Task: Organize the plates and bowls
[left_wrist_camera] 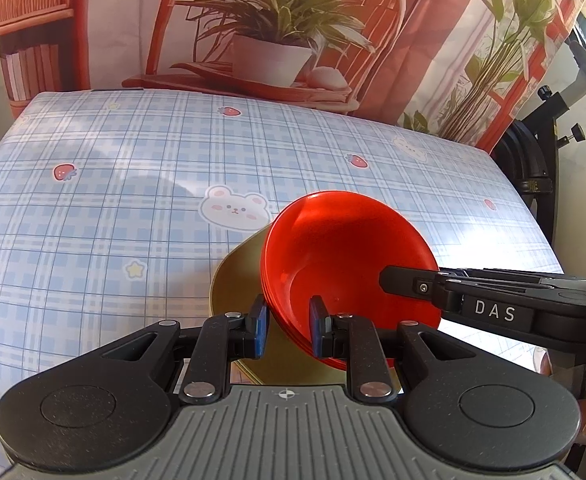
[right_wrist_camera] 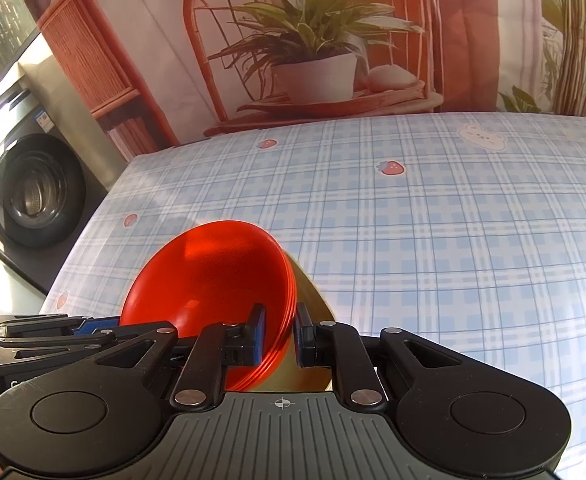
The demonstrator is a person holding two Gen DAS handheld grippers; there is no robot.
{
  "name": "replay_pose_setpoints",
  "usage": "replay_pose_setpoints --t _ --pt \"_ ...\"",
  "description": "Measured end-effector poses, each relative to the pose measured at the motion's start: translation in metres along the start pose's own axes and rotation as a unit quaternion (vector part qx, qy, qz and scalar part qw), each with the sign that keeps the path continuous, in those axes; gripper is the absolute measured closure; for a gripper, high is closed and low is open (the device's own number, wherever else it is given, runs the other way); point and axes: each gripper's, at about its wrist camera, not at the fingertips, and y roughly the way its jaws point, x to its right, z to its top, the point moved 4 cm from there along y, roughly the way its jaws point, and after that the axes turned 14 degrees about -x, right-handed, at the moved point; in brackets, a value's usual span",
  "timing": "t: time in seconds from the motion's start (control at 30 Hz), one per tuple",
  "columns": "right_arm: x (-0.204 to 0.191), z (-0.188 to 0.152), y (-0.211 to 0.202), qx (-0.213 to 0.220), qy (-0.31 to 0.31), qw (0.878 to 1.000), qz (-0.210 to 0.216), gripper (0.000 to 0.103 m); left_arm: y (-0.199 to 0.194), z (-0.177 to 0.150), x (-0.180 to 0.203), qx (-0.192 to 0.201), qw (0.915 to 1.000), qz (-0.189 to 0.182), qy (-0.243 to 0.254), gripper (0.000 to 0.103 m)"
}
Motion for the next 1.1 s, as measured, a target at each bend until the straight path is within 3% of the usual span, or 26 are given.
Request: replay_pose_setpoints --t 0.73,1.1 --pt "0.01 -0.006 0.01 -0.007 0.01 1.0 -0.002 0.086 0.006 -0.003 0.001 0.001 1.0 0.001 -0.001 0.08" --pt "0.012 -0.008 0.006 0.001 0.01 1.0 -0.004 0.082 0.005 -0.003 -0.003 0.004 0.9998 0.015 -0.012 0.067"
